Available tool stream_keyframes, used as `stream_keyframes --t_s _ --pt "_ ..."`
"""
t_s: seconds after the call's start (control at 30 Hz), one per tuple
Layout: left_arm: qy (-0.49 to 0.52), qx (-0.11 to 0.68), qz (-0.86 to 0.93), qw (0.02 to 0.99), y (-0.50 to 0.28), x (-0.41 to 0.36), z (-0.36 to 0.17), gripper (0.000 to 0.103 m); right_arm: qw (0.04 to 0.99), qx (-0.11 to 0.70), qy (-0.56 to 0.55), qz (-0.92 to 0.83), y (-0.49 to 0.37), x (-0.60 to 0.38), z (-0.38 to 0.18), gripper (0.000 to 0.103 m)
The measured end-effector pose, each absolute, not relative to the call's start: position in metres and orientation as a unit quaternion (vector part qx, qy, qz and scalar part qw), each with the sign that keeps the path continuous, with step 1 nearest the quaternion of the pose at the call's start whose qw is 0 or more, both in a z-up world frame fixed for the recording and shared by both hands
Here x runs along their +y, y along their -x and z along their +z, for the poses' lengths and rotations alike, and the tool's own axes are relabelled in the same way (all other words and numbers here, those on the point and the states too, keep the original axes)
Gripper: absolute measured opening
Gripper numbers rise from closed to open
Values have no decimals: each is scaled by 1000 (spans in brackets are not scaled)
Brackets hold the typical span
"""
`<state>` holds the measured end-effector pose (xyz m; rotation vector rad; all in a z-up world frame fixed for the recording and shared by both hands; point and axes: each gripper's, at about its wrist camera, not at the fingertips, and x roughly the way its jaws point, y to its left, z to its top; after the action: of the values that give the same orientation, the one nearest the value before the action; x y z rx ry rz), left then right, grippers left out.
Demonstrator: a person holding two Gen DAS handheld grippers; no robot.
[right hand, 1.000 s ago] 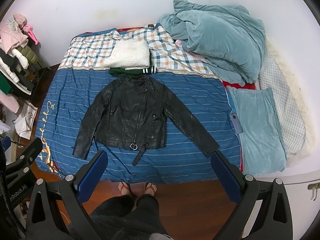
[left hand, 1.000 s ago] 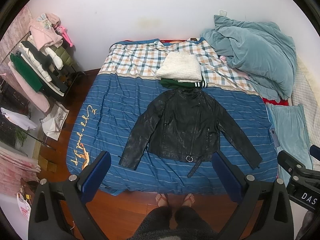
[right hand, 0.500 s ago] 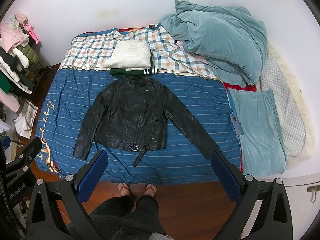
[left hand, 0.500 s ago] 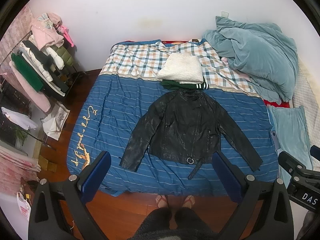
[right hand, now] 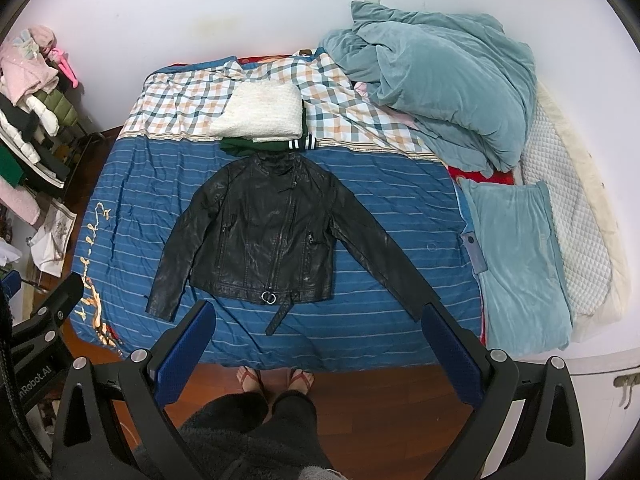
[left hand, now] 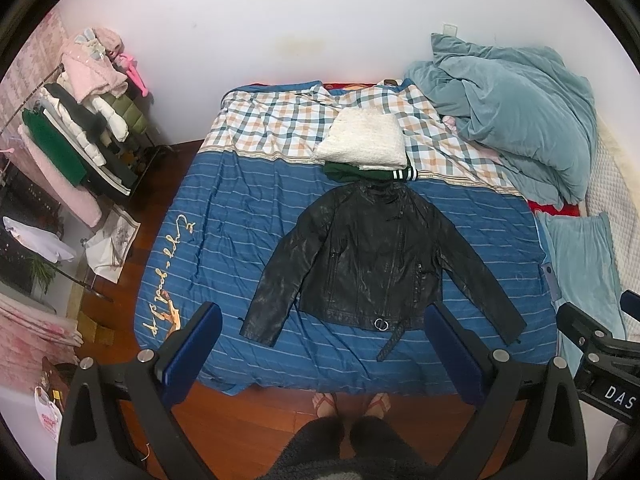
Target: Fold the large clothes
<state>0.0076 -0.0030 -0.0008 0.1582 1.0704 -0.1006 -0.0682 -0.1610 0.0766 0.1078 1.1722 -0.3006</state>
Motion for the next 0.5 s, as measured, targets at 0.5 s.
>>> stream_keyframes --t_s 0.5 --pt "-77 509 -53 856 -20 -4 -3 103 820 552 -51 -141 63 -160 78 103"
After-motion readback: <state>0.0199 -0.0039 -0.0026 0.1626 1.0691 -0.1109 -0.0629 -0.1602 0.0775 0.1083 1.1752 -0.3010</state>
